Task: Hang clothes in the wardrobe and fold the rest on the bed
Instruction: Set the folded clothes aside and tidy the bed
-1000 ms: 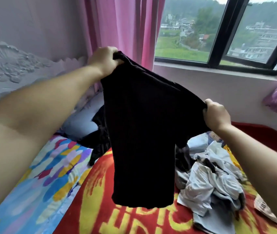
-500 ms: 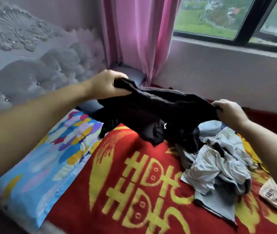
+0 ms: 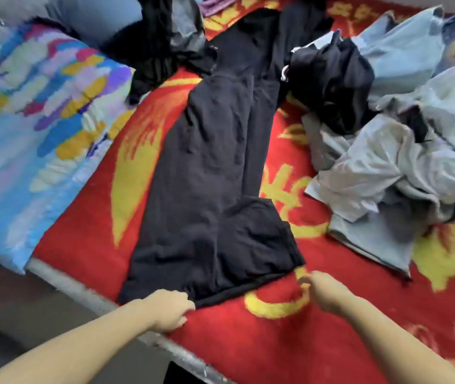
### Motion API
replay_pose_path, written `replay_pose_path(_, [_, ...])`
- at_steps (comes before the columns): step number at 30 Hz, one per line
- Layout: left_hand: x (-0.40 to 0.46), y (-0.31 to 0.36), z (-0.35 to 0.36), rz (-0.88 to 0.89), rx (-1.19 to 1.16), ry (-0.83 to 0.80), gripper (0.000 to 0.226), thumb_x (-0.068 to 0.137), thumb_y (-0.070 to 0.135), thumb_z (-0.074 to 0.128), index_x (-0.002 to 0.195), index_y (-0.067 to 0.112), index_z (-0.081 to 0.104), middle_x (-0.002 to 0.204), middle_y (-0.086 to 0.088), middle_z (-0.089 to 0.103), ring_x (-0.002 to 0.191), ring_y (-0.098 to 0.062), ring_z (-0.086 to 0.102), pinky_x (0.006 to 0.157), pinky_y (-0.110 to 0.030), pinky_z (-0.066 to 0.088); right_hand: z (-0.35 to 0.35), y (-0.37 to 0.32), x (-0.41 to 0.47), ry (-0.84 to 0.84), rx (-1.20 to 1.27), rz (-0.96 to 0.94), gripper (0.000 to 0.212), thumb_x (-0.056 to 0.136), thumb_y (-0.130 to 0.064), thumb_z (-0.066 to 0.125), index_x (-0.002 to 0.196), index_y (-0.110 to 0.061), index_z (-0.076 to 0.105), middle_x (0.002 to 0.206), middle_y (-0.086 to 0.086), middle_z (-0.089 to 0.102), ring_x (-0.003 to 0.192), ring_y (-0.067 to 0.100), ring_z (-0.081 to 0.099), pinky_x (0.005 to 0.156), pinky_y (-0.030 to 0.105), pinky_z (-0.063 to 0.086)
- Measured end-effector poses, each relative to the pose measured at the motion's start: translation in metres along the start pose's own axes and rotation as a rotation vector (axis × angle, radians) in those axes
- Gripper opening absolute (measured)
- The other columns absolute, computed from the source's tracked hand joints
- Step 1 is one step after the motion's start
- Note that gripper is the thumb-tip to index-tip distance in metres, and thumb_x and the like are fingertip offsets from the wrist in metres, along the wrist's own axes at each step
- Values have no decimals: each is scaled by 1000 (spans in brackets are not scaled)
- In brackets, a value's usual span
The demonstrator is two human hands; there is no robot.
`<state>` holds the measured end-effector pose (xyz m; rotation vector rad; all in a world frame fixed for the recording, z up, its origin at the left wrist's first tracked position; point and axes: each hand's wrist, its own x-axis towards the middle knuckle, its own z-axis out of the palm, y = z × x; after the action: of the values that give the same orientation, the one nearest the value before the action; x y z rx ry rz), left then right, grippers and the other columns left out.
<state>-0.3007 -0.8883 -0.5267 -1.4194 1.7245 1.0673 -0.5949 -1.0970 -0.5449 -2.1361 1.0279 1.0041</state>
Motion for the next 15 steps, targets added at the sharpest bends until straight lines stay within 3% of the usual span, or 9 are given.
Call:
replay_pose_path(2, [34,19,-19,-7,12,240,42,98,31,37,139,20,38,129,-7,48,119,-28,47,94,-41,41,2,7,18,137,168,32,39,92,-10,42,127,-17,57,125,9,57,120,26,53,99,31,40])
replay_pose_path(5, [76,45,-49,-59,-38,568,54,99,35,38,148,17,25,136,-6,41,120,-24,43,97,-37,39,-15,2,46,484,479,113,32,92,-10,49,123,-10,57,123,12,57,117,29,52,97,35,40])
replay_pose_path(7, [98,60,-59,-116,-113,626,66,96,40,44,151,14,17,143,-9,34,126,-26,38,100,-37,36,-31,-13,64,606,614,148,31,94,-21,53,123,-9,54,119,11,57,111,29,56,93,39,44])
replay_pose_path(10, [120,75,-52,-225,-57,588,76,93,34,51,153,12,10,150,-13,27,134,-27,32,104,-40,34,-44,-34,93,496,613,157,50,93,-42,55,131,-12,45,117,7,59,109,29,57,83,38,45])
replay_pose_path(11, [122,76,-47,-247,-31,608,77,89,30,56,152,13,16,147,-12,35,130,-25,40,100,-39,39,-46,-38,99,466,563,163,52,93,-46,54,132,-13,43,117,8,59,110,29,57,81,38,44])
replay_pose_path(13, [119,72,-45,-207,-15,648,79,70,27,74,142,18,44,119,-5,60,100,-18,60,77,-31,50,-50,-41,106,453,529,163,50,92,-48,54,131,-18,46,116,9,58,110,29,56,83,38,44])
replay_pose_path(15, [116,65,-45,-143,-12,724,73,49,26,84,120,21,68,87,1,64,70,-15,59,54,-26,47,-53,-40,109,471,530,144,42,92,-46,55,128,-24,52,114,7,55,110,26,54,91,40,45])
